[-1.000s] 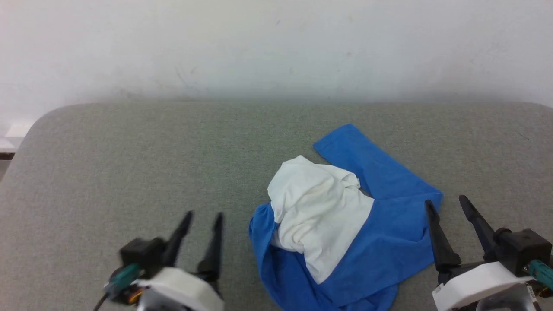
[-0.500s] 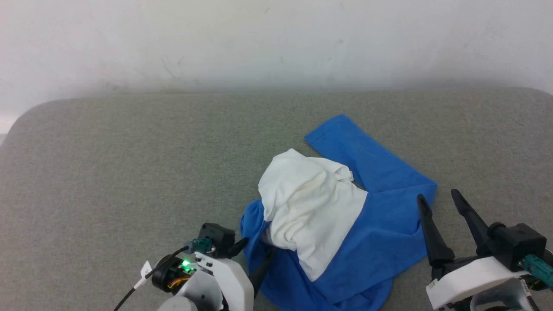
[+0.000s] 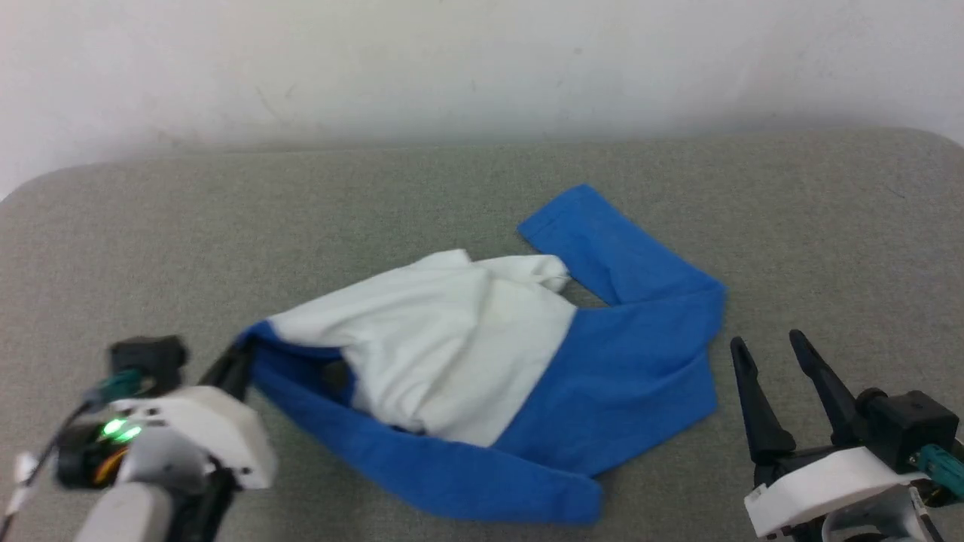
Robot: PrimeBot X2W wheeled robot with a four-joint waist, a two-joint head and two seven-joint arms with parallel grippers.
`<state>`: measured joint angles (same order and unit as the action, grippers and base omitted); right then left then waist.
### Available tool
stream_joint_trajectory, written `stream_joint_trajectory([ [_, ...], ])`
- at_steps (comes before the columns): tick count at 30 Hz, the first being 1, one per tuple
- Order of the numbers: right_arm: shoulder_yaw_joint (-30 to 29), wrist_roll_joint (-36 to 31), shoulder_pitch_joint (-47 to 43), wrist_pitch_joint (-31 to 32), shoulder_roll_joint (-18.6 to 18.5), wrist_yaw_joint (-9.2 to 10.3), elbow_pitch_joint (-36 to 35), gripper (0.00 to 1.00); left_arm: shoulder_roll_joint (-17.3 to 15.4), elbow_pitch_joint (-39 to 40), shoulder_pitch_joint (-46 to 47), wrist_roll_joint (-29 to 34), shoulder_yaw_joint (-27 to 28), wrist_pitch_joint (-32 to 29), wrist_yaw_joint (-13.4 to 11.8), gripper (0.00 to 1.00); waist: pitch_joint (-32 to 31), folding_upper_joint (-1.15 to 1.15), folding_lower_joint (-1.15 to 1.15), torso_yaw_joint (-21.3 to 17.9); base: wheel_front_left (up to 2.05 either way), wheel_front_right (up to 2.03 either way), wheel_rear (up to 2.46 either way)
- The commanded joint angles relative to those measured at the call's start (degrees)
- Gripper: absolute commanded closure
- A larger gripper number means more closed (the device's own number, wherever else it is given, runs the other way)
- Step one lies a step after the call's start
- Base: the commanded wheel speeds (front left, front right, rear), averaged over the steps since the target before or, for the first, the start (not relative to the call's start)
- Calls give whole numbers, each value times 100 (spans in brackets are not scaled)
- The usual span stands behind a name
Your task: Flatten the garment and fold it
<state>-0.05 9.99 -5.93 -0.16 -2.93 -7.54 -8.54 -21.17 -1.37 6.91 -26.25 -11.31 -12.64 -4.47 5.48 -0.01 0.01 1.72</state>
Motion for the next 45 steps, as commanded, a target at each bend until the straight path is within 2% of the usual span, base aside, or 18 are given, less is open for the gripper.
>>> stream_joint_trajectory([
  [1,-6,44,101,-41,5,5,24,0,-110,47,-243,-162,306,-20,-195,100,40,1,-1,15,0,0,0],
  [5,10,50,148,-48,5,5,60,0,-112,-192,-734,-695,919,-247,-518,100,122,1,-1,39,0,0,0],
  [9,46,40,220,-43,5,5,89,0,14,-761,-972,-1100,1269,-103,-501,100,193,1,-1,29,0,0,0],
  [10,54,29,235,-40,5,5,93,0,49,-889,-975,-1152,1324,25,-455,87,205,1,-1,23,0,0,0],
  [11,51,15,245,-35,5,5,95,0,83,-995,-959,-1180,1360,170,-402,62,212,1,-1,23,0,0,0],
  [12,38,4,249,-31,5,5,95,0,114,-1074,-937,-1182,1378,326,-351,0,213,1,-1,26,0,0,0],
  [15,-2,-10,239,-22,5,5,89,0,201,-1103,-838,-1078,1431,963,-246,0,198,1,-1,44,0,0,0],
  [21,7,-1,204,16,5,5,125,0,453,-674,-837,-727,1456,2238,-238,0,40,1,-1,76,0,0,0],
  [28,44,7,124,62,5,5,170,0,585,145,-1146,-142,1127,2556,-455,0,-172,1,-1,71,0,0,0],
  [38,281,-64,285,318,5,5,394,0,642,618,-1399,180,641,2350,-540,0,-293,1,-1,171,0,0,0],
  [41,283,-72,302,315,5,5,397,0,646,603,-1482,140,344,1884,-448,0,-320,1,-1,223,0,0,0],
  [45,292,-87,260,312,5,5,379,0,565,403,-1573,-203,-41,737,-220,0,-343,1,-1,266,0,0,0],
])
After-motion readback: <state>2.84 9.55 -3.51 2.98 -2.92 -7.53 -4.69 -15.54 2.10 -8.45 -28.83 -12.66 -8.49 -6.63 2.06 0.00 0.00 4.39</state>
